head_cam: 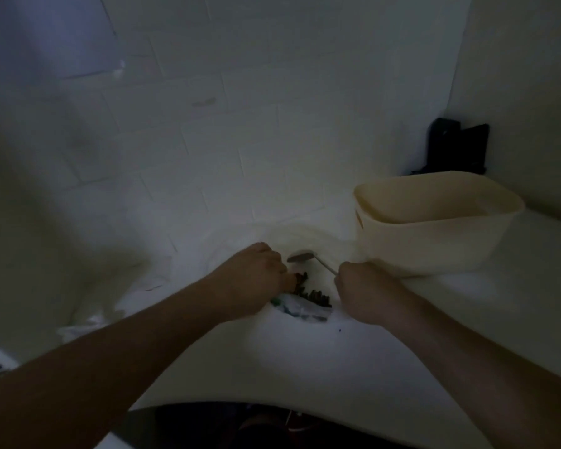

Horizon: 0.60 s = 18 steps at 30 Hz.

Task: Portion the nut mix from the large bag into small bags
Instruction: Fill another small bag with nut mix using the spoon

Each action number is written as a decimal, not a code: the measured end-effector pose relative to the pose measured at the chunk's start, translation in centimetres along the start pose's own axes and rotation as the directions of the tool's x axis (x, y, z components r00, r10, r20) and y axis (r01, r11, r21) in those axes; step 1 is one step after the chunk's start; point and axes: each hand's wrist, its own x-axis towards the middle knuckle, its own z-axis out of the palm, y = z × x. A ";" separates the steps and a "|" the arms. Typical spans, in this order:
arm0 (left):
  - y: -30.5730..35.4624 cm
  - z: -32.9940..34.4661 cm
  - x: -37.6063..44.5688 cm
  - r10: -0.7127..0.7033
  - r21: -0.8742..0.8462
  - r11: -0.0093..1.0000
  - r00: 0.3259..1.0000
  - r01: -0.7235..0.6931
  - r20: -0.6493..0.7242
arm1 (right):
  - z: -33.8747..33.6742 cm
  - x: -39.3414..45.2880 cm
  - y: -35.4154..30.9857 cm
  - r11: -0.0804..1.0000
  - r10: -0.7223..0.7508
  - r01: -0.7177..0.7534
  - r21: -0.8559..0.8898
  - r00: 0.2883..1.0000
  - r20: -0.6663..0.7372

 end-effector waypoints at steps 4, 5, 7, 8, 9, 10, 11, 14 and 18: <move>-0.1 0.0 -0.4 -0.054 -0.016 0.998 0.990 0.056 0.130 | -0.6 -0.7 -0.1 0.995 -0.044 0.046 -0.083 0.999 0.030; 0.0 -0.3 -0.5 -0.075 -0.056 0.994 0.968 0.090 0.240 | -0.5 -0.5 0.1 0.984 -0.071 0.077 -0.162 0.997 0.041; 0.1 -1.7 -0.5 -0.127 -0.224 0.937 0.859 0.268 0.496 | -0.7 -0.7 0.0 0.970 -0.095 0.103 -0.221 0.994 0.045; 0.0 -2.5 -0.4 -0.141 -0.344 0.860 0.824 0.377 0.549 | -0.8 -0.8 -0.1 0.968 -0.098 0.106 -0.229 0.994 0.044; -0.5 -2.9 -0.3 -0.180 -0.419 0.795 0.829 0.440 0.529 | -0.8 -0.8 -0.1 0.969 -0.089 0.098 -0.226 0.995 0.053; -0.9 -2.8 -0.3 -0.246 -0.428 0.765 0.833 0.481 0.496 | -0.7 -0.9 -0.2 0.970 -0.087 0.100 -0.223 0.994 0.067; -1.5 -2.4 -0.1 -0.322 -0.370 0.775 0.824 0.512 0.466 | -0.8 -0.9 -0.2 0.974 -0.093 0.102 -0.202 0.994 0.053; -2.4 -0.8 0.1 -0.421 -0.213 0.805 0.787 0.553 0.451 | -1.0 -1.2 -0.2 0.991 -0.058 0.055 -0.122 0.998 -0.022; -2.5 2.0 -0.1 -0.532 -0.177 0.728 0.709 0.662 0.464 | -0.7 -1.3 -0.1 0.992 -0.078 0.075 -0.098 0.997 -0.026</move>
